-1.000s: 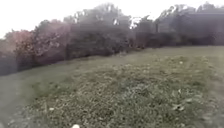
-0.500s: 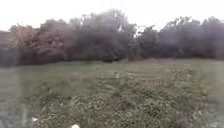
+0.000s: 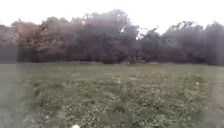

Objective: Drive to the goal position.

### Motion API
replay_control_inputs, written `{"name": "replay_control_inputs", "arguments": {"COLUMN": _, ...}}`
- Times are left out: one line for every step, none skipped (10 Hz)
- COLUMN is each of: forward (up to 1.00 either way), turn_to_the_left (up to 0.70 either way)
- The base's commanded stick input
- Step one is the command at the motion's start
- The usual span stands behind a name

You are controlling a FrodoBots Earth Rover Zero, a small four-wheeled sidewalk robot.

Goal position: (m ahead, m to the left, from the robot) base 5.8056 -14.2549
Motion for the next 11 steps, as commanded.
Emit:
{"name": "replay_control_inputs", "arguments": {"forward": 0.7, "turn_to_the_left": -0.13}}
{"name": "replay_control_inputs", "arguments": {"forward": 0.7, "turn_to_the_left": -0.13}}
{"name": "replay_control_inputs", "arguments": {"forward": 0.7, "turn_to_the_left": -0.12}}
{"name": "replay_control_inputs", "arguments": {"forward": 0.7, "turn_to_the_left": -0.11}}
{"name": "replay_control_inputs", "arguments": {"forward": 0.7, "turn_to_the_left": 0.0}}
{"name": "replay_control_inputs", "arguments": {"forward": 0.7, "turn_to_the_left": 0.0}}
{"name": "replay_control_inputs", "arguments": {"forward": 0.7, "turn_to_the_left": 0.0}}
{"name": "replay_control_inputs", "arguments": {"forward": 0.7, "turn_to_the_left": -0.01}}
{"name": "replay_control_inputs", "arguments": {"forward": 0.7, "turn_to_the_left": -0.12}}
{"name": "replay_control_inputs", "arguments": {"forward": 0.7, "turn_to_the_left": -0.13}}
{"name": "replay_control_inputs", "arguments": {"forward": 0.7, "turn_to_the_left": -0.13}}
